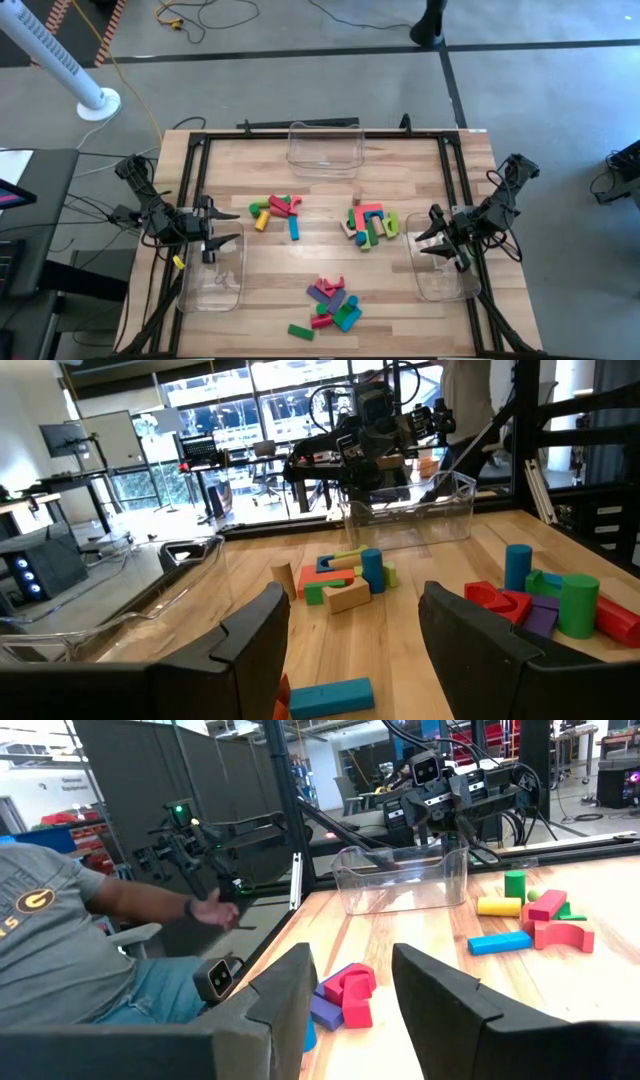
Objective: Sort blocks by size
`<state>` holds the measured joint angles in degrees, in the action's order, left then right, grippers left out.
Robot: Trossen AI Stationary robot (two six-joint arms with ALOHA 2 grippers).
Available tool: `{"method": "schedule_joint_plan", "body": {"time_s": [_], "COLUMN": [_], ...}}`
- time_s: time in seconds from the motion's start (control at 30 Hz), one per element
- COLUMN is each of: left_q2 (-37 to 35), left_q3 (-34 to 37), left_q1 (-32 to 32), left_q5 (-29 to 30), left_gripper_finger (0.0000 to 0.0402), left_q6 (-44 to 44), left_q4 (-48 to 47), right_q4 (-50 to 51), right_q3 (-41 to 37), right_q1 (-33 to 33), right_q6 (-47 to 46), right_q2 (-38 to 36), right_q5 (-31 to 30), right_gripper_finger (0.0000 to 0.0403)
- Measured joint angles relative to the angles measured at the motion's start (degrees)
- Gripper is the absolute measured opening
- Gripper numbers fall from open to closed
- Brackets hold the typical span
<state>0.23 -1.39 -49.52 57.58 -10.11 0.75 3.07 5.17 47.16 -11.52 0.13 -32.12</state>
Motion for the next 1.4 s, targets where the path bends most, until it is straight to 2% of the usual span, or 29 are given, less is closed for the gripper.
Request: {"method": "schedule_joint_plan", "body": {"time_s": [0.37,0.67,1.4], "left_q2": [0.0,0.0,0.0], "left_q3": [0.0,0.0,0.0], "left_q1": [0.0,0.0,0.0], "left_q5": [0.0,0.0,0.0], "left_gripper_finger": [0.0215,0.0215,0.0215], "left_q6": [0.0,0.0,0.0], "left_q4": [0.0,0.0,0.0], "right_q4": [0.3,5.0,5.2], "right_q3": [0.0,0.0,0.0], "right_q1": [0.0,0.0,0.0], "right_q6": [0.0,0.0,0.0], "right_q2": [0.0,0.0,0.0], "right_q5": [0.0,0.0,0.0], "right_gripper_finger": [0.0179,0.0179,0.0179]}}
